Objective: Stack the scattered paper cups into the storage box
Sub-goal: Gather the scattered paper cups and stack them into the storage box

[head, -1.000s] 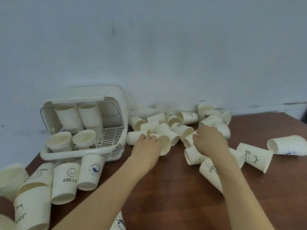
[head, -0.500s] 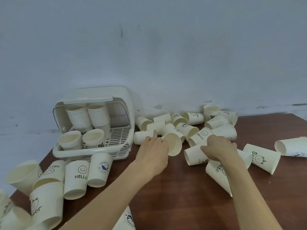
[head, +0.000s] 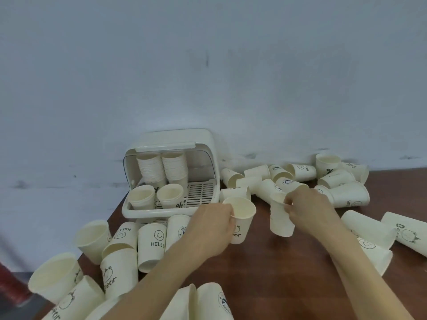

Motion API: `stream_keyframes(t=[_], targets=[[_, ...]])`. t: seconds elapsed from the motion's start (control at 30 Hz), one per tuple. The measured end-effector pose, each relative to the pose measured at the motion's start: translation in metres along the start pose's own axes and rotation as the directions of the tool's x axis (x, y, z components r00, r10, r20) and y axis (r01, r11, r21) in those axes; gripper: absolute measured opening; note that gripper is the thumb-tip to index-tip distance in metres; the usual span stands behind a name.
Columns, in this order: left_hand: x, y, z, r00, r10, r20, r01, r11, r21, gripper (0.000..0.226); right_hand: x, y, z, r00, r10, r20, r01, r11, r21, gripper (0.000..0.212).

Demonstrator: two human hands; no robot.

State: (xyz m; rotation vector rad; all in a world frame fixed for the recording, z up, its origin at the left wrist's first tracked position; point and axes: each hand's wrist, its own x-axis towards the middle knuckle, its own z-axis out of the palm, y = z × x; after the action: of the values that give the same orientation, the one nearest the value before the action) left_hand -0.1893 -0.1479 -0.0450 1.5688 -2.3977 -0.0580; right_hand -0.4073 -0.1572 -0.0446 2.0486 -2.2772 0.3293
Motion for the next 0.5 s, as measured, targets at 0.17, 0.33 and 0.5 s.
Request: stream_keyframes(t=[0.17, 0.33, 0.5], targets=[[-0.013, -0.020, -0.016, 0.999, -0.025, -0.034, 0.022, 0.997, -0.077, 0.027, -0.014, -0.035, 0.003, 0.984, -0.143, -0.106, 0.140, 0.990, -0.037, 0.019], [-0.025, -0.043, -0.031, 0.995, -0.057, -0.086, 0.045, 0.991, -0.130, 0.025, -0.028, -0.061, 0.002, 0.967, -0.180, -0.182, 0.190, 0.981, 0.039, 0.024], [-0.034, -0.066, -0.044, 0.988, -0.106, -0.109, 0.085, 0.979, -0.184, 0.026, -0.038, -0.081, -0.016, 0.965, -0.185, -0.187, 0.201, 0.977, 0.069, 0.027]])
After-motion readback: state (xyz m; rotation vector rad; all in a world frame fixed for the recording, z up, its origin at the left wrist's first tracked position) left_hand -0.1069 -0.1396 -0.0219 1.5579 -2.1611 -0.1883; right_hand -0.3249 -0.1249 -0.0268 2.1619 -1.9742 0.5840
